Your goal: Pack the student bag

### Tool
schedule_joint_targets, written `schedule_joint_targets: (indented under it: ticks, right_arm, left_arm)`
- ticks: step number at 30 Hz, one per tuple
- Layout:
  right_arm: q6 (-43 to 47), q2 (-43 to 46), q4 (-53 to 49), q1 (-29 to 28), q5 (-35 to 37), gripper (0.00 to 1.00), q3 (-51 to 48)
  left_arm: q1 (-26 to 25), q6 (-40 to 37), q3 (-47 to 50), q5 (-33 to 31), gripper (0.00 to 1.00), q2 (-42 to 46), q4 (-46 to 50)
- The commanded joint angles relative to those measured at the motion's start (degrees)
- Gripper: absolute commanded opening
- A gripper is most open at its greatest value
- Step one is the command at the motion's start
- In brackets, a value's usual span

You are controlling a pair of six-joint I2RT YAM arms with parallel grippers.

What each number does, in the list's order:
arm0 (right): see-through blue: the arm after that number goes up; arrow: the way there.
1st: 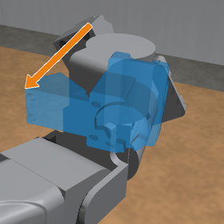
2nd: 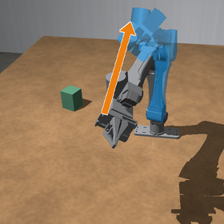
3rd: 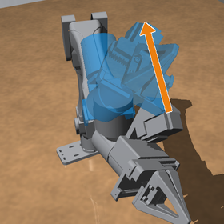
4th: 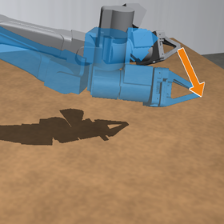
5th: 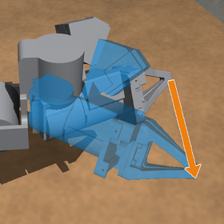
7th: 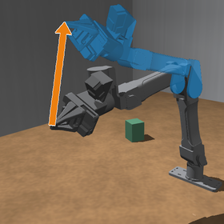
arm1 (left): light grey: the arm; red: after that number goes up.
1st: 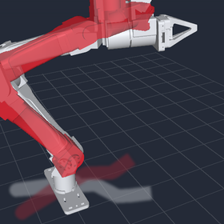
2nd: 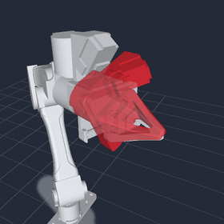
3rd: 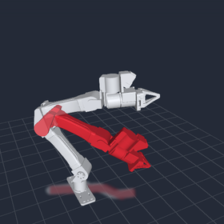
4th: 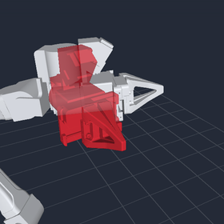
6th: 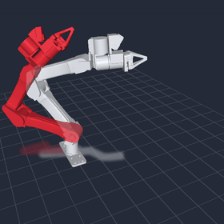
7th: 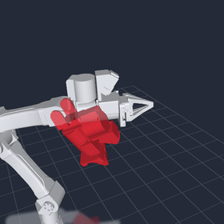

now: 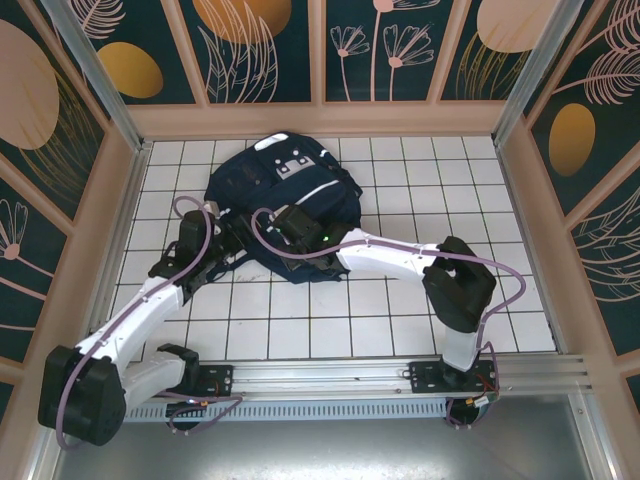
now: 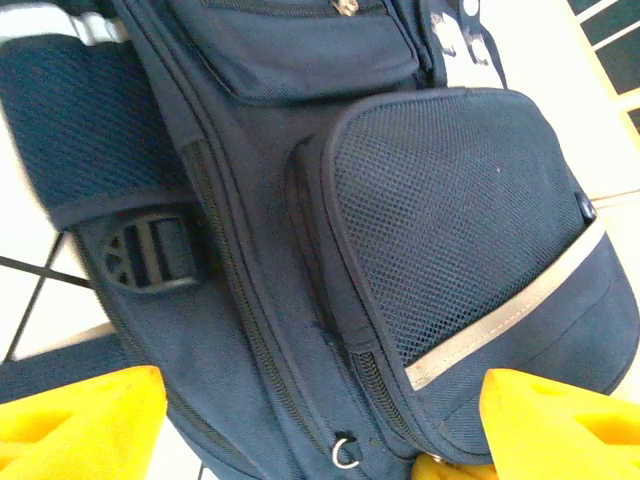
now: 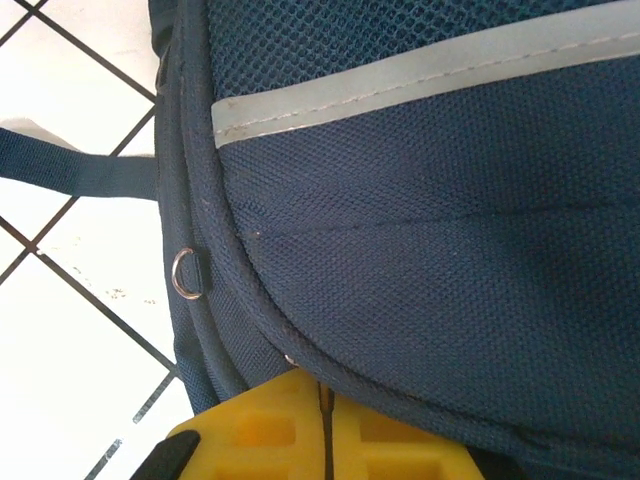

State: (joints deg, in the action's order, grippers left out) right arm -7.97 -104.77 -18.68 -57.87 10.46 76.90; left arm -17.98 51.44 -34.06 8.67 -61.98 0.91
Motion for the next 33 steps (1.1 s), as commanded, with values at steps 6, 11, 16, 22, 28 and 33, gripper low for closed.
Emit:
schedule_joint_targets:
  ticks: [6, 11, 16, 22, 28, 33]
  right_arm:
    - [-0.49, 4.54, 0.28, 0.2, 0.7, 0.04, -0.61]
    - [-0.88, 5.34, 0.56, 0.21, 0.19, 0.03, -1.31]
    - [-0.87, 5.63, -0.26, 0.2, 0.31, 0.03, -1.21]
    - [1.81, 5.61, -3.04, 0.34, 2.85, 0.11, -2.52]
    - [3.39, 8.07, -2.82, 2.62, 4.66, 0.08, -6.54]
    - [3.07, 12.1, -0.8, 6.02, 7.52, 0.05, -9.94]
  left_arm:
    - [0.49, 7.73, 1.68, 8.17, 0.66, -5.99, -16.38]
    - [0.49, 11.7, 2.24, 9.78, 0.52, -10.02, -22.14]
    - [0.45, 12.37, 2.16, 8.11, 0.39, -11.65, -22.98]
    - [0.44, 10.36, 2.68, 6.2, 0.17, -14.4, -22.63]
    - [0.49, 9.17, 2.82, 4.69, 0.09, -16.01, -22.49]
    - [0.5, 8.1, 2.51, 3.4, 0.06, -16.06, -21.41]
